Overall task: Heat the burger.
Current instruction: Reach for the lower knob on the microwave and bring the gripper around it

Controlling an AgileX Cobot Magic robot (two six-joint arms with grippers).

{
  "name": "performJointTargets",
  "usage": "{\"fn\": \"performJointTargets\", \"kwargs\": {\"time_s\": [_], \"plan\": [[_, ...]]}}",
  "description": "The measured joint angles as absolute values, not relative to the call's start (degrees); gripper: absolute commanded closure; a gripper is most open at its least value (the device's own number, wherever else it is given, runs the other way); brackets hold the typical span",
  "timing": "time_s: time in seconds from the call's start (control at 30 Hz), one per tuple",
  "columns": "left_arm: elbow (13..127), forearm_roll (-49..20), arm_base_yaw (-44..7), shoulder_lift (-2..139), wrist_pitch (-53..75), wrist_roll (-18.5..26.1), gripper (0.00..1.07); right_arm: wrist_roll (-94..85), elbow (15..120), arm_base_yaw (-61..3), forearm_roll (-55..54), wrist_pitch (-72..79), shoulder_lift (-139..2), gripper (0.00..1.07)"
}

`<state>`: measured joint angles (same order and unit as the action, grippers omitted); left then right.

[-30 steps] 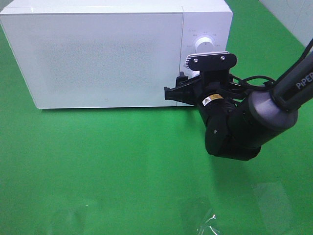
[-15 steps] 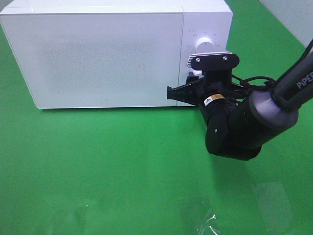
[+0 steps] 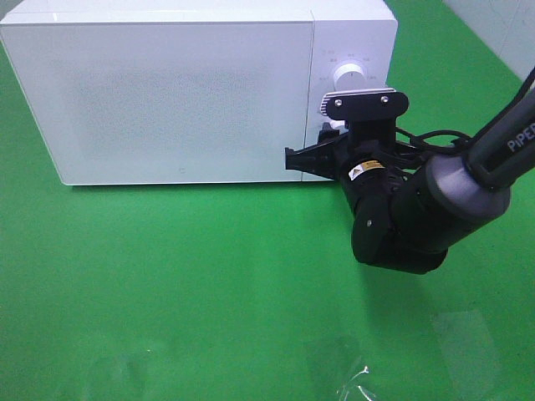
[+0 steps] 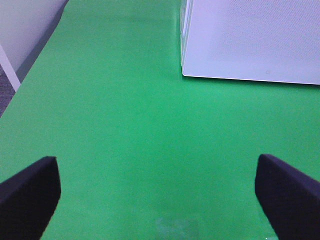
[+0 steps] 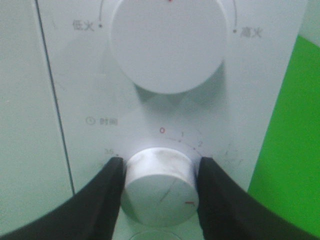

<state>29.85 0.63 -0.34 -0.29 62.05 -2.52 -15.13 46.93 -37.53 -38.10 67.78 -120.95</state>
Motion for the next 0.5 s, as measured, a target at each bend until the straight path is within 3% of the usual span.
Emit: {"fn": "performJointTargets", "kwargs": {"time_s": [0.27,0.5], "plan": [[29.85,0.63,-0.34,-0.29,62.05,-2.52,0.09,-9.91,46.81,-37.3,-37.01,68.07,-120.95,1.07],[29.85,0.63,-0.34,-0.29,62.05,-2.52,0.09,11.52,46.52,-36.84,-35.35,68.18,-120.95,1.07]]}}
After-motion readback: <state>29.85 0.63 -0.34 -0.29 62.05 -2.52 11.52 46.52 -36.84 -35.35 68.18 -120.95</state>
